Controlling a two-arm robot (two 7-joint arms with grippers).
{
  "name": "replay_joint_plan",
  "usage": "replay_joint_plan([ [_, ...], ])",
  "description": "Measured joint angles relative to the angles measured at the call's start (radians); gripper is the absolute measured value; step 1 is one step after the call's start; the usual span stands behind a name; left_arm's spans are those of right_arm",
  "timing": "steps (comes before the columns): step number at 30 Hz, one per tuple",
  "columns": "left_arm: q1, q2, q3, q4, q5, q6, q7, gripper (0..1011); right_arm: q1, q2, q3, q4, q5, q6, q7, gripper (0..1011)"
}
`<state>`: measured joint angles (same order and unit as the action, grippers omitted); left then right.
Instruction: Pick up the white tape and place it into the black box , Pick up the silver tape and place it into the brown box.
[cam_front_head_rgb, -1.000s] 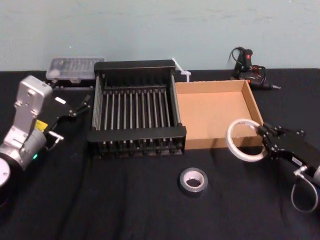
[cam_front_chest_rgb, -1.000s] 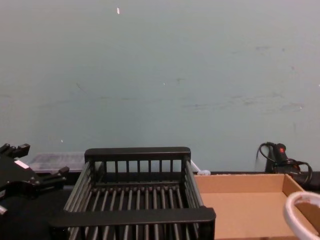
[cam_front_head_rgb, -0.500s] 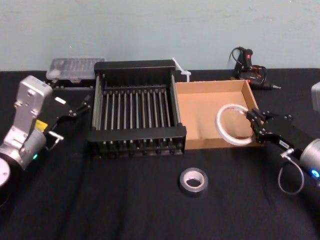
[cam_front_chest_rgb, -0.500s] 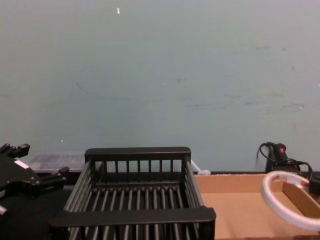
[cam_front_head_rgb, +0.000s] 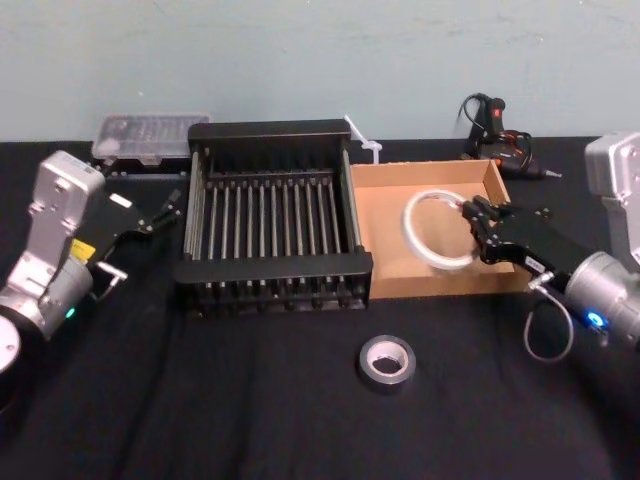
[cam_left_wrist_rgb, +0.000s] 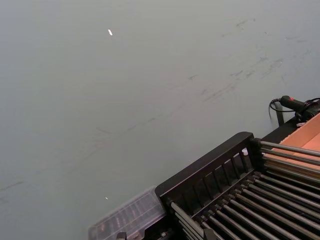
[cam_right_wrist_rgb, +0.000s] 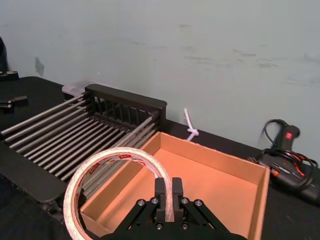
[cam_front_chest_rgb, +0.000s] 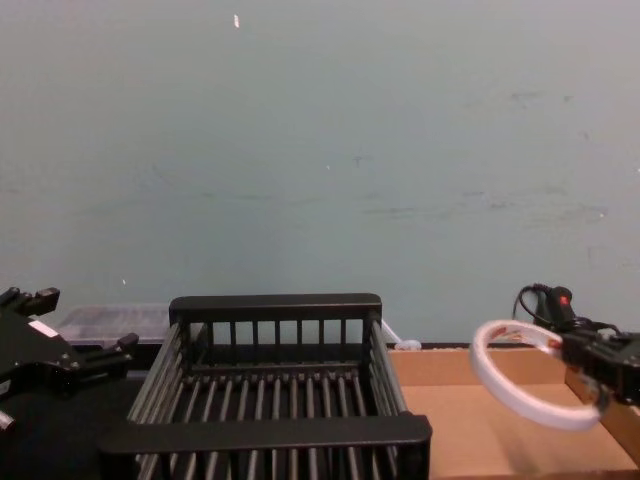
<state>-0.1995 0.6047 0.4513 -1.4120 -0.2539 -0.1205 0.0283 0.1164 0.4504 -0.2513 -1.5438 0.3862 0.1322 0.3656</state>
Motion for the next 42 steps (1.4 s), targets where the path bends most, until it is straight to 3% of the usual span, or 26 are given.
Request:
replay_joint_plan([
  [13, 0.000, 0.000, 0.000, 0.000, 0.000, 0.000, 0.000, 1001, 0.077, -0.038, -0.046, 0.052, -0.006, 0.011, 0.005, 91],
  [42, 0.000, 0.000, 0.000, 0.000, 0.000, 0.000, 0.000, 1001, 0.270, -0.153, -0.146, 0.244, -0.068, -0.006, 0.020, 90],
])
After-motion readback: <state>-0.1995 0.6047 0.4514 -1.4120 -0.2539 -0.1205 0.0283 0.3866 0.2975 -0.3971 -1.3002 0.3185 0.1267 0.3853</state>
